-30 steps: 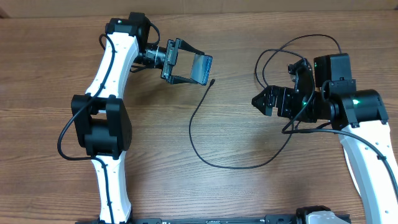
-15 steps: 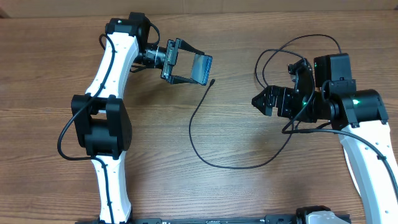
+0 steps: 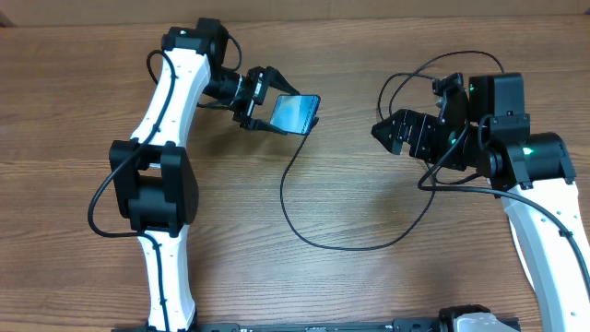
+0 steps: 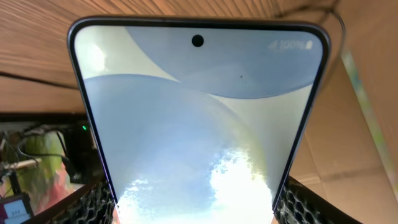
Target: Plug charger to phone and switch on socket
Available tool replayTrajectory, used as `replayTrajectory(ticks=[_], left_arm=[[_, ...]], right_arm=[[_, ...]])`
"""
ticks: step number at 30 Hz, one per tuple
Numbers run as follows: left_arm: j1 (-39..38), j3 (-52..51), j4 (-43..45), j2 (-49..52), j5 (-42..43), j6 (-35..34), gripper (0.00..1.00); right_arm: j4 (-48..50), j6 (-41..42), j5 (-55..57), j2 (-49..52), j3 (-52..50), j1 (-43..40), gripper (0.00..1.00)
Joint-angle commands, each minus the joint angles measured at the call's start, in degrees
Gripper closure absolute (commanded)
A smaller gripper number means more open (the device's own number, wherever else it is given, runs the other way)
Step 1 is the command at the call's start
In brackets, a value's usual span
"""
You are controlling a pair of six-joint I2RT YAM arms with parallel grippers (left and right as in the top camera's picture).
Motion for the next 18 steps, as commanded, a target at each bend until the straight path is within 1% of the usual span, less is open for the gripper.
replayTrajectory(ticks=[1,6,10,18], left_arm=[[-1.2,1.6,-0.1,0.0,-4.2,-4.3,0.42],[-2.5,1.6,-0.1,0.0,-6.2,-4.8,0.44],[-3.5,1.6,-0.1,0.0,-8.8,-6.7,0.44],[-4.7,1.6,0.1,0.0,-12.1,-8.3,0.45]], right_arm=[[1.3,4.3,-2.0,0.9,1.5,-0.1,0.00],[3.4,5.0,-6.4,3.1,1.5,-0.1,0.01],[5.1,8.6,-6.5,6.1,1.5,0.6,0.03],[9.4,10.9,-6.5,10.9,1.5,4.9,0.06]])
